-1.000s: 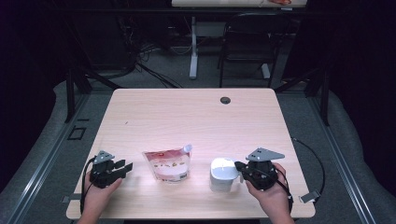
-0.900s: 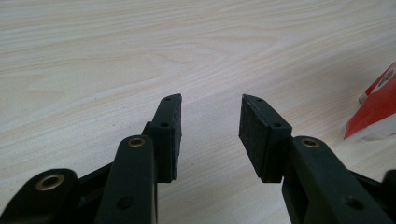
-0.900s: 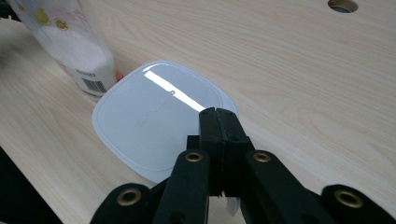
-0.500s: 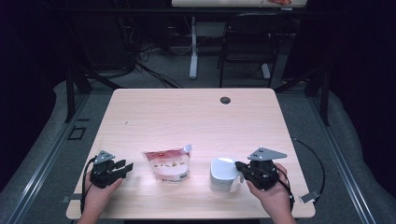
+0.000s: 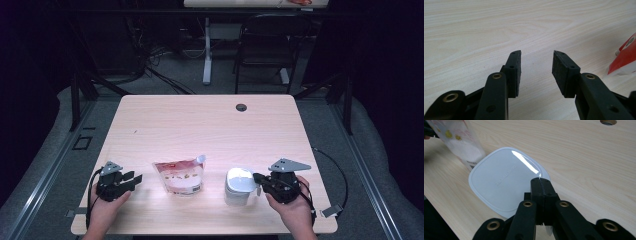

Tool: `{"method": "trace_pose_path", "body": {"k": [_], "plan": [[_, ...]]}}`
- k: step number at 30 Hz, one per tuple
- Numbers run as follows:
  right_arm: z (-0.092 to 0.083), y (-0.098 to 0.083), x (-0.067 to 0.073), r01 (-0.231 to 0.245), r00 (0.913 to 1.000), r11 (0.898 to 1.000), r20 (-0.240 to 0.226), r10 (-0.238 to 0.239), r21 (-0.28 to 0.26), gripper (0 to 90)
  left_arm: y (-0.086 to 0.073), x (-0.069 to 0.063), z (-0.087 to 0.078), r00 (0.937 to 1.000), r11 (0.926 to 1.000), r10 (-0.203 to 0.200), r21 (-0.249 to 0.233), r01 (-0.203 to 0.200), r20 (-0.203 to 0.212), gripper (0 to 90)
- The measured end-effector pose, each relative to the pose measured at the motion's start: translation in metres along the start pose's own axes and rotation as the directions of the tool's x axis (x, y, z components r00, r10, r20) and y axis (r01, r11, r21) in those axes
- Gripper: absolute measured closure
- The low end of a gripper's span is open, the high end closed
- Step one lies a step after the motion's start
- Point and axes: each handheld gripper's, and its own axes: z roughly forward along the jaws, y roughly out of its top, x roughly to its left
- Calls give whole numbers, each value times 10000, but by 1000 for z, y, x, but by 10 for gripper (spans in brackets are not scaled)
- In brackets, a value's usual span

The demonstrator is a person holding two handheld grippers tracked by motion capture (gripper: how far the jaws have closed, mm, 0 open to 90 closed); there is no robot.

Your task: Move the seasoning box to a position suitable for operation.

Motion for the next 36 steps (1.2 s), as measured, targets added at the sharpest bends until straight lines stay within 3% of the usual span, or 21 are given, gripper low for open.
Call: {"method": "trace_pose_path", "body": {"k": [8, 20, 36], "plan": [[0, -2, -2, -227, 9996, 9997, -160, 225, -126, 900, 0, 0, 1, 10000, 10000, -1, -30, 1, -5, 590], [-1, -5, -4, -414, 9991, 9990, -43, 413, -194, 900, 0, 0, 0, 10000, 10000, 17, 1, -17, 11, 590], [3, -12, -10, -672, 9977, 9977, 46, 672, 69, 900, 0, 0, 1, 10000, 10000, -3, 20, 3, 33, 589]]}}
